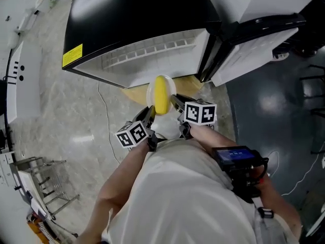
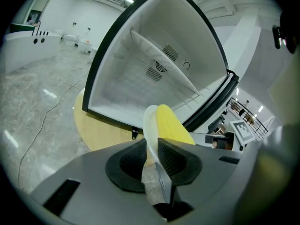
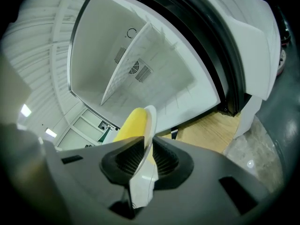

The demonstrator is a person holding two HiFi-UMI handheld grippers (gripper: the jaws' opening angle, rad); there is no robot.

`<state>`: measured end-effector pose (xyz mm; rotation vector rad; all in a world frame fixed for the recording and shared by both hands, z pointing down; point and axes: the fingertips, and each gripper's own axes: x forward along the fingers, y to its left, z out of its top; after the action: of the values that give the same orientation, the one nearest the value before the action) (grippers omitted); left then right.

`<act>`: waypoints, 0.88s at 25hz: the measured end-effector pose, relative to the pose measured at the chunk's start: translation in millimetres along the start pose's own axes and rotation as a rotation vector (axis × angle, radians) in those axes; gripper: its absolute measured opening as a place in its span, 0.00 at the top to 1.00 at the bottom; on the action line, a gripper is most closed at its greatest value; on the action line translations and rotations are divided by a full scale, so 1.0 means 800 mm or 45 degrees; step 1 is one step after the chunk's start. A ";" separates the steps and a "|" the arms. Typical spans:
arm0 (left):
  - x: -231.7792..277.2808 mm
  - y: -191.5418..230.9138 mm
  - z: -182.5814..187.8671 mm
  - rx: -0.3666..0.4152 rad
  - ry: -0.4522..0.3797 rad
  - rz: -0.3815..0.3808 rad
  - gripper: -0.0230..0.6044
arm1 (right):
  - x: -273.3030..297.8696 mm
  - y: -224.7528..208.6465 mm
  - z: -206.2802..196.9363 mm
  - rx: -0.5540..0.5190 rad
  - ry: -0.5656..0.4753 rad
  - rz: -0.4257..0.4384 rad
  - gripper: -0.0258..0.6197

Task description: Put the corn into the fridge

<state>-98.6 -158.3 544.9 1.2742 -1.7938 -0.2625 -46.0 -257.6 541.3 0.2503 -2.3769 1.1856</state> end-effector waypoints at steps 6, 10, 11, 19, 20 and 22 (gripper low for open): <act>0.017 0.029 0.008 -0.027 -0.032 0.061 0.84 | 0.042 -0.008 0.005 -0.019 0.060 0.051 0.87; 0.011 0.043 0.013 -0.068 -0.045 0.095 0.84 | 0.059 -0.001 0.002 -0.037 0.118 0.060 0.87; 0.009 0.043 0.013 -0.075 -0.045 0.099 0.84 | 0.060 0.001 0.000 -0.036 0.130 0.061 0.87; 0.013 0.069 0.020 -0.095 -0.017 0.115 0.84 | 0.088 0.003 -0.005 -0.042 0.172 0.057 0.87; 0.014 0.071 0.022 -0.100 -0.013 0.115 0.84 | 0.090 0.003 -0.004 -0.046 0.174 0.053 0.87; 0.018 0.075 0.025 -0.108 -0.008 0.115 0.84 | 0.096 0.003 0.001 -0.054 0.177 0.048 0.87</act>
<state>-153.8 -149.8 578.2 1.1309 -1.8212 -0.2893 -114.2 -253.0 576.7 0.1061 -2.2917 1.1298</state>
